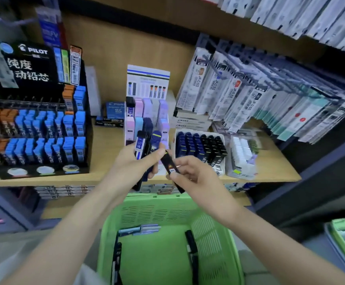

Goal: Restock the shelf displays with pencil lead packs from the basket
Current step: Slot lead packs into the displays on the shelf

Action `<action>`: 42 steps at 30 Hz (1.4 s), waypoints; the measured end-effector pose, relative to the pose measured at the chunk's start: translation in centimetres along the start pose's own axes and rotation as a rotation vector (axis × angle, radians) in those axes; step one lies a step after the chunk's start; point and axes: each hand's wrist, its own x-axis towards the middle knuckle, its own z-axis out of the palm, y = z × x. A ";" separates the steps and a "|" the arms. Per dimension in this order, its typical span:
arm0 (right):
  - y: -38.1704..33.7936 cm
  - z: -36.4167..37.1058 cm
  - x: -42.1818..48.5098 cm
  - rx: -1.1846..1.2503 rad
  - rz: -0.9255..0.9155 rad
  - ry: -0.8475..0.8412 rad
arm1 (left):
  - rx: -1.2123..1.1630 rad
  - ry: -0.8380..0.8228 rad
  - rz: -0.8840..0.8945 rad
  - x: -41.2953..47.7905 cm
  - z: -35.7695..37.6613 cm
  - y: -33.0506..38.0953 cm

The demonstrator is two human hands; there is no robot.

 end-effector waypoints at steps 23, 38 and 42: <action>10.8 -10.0 7.5 -0.450 -0.033 0.374 | 0.185 -0.054 -0.138 4.9 6.0 -3.3; 11.2 -10.3 9.0 -0.795 -0.078 0.129 | 0.159 -0.039 -0.186 6.0 6.8 -3.6; 11.2 -9.6 9.5 -0.881 -0.168 0.039 | 0.157 -0.043 -0.179 5.9 6.6 -3.5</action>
